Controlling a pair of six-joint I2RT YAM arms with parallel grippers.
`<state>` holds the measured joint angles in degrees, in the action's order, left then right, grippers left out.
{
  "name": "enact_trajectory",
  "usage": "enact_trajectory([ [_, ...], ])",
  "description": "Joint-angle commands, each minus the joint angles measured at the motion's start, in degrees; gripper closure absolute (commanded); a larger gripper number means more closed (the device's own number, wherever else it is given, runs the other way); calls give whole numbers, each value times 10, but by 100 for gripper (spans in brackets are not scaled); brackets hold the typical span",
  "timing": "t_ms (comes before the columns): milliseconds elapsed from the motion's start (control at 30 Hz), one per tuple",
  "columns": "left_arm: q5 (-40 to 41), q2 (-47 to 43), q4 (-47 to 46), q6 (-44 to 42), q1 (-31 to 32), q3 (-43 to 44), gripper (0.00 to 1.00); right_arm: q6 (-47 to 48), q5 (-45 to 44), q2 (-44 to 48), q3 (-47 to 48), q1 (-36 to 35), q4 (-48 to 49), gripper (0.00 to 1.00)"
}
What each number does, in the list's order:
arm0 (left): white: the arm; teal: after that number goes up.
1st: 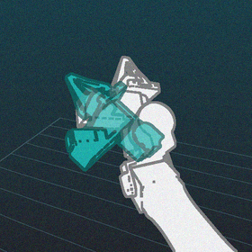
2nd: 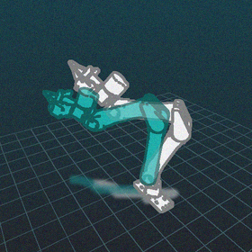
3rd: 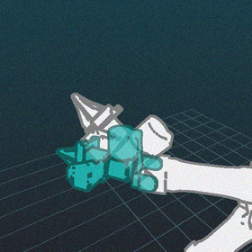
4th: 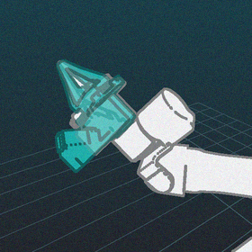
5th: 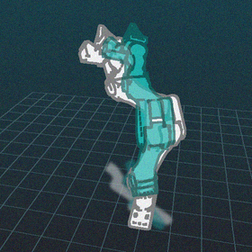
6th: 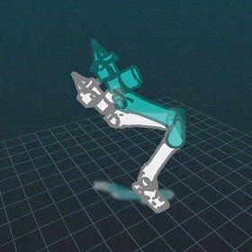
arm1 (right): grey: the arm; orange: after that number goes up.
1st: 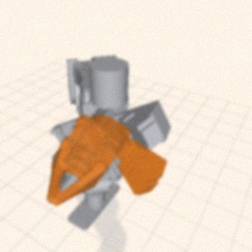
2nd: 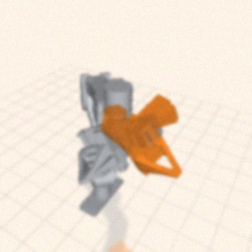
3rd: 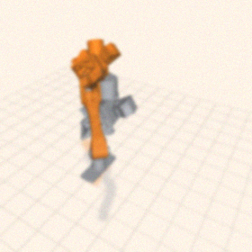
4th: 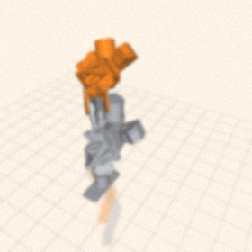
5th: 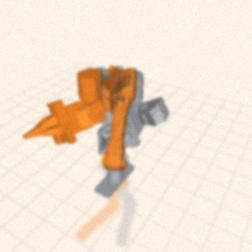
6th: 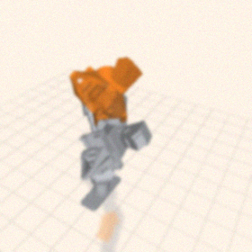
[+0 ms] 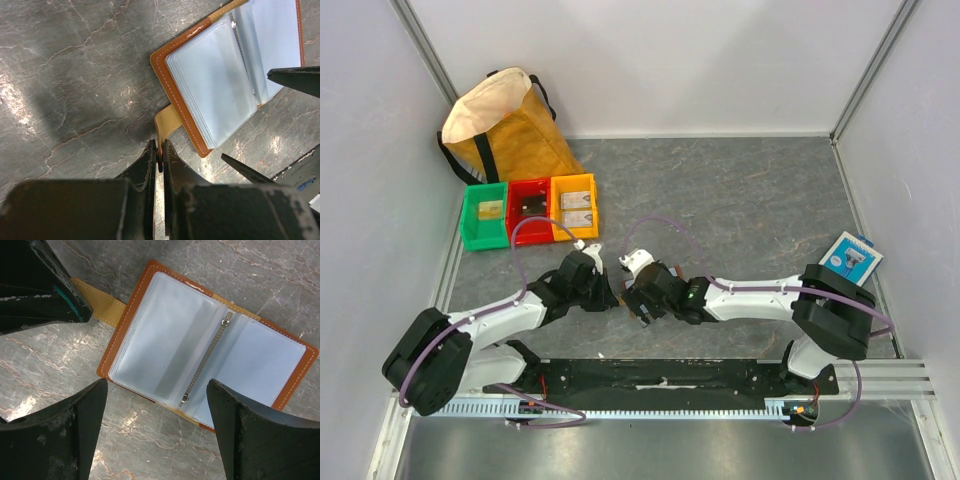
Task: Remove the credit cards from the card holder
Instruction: Remove the credit card from the card holder.
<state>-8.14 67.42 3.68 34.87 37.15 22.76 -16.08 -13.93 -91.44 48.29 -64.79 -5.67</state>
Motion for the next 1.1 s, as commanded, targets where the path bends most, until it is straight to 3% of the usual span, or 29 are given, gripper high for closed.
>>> enact_trajectory([
  [0,-8,-19,-29,21,3,-8,98,7,-36,-18,27,-7,-4,13],
  [367,-21,-31,-10,20,3,-6,98,8,-80,-32,34,-7,-33,25],
  [700,-39,-47,20,12,3,-14,98,-19,-105,-1,48,12,-65,53],
  [933,-35,-66,32,12,3,-24,98,-63,-90,10,43,95,-87,54],
  [1067,-35,-72,32,15,3,-29,98,-68,-128,19,46,116,-120,44],
])
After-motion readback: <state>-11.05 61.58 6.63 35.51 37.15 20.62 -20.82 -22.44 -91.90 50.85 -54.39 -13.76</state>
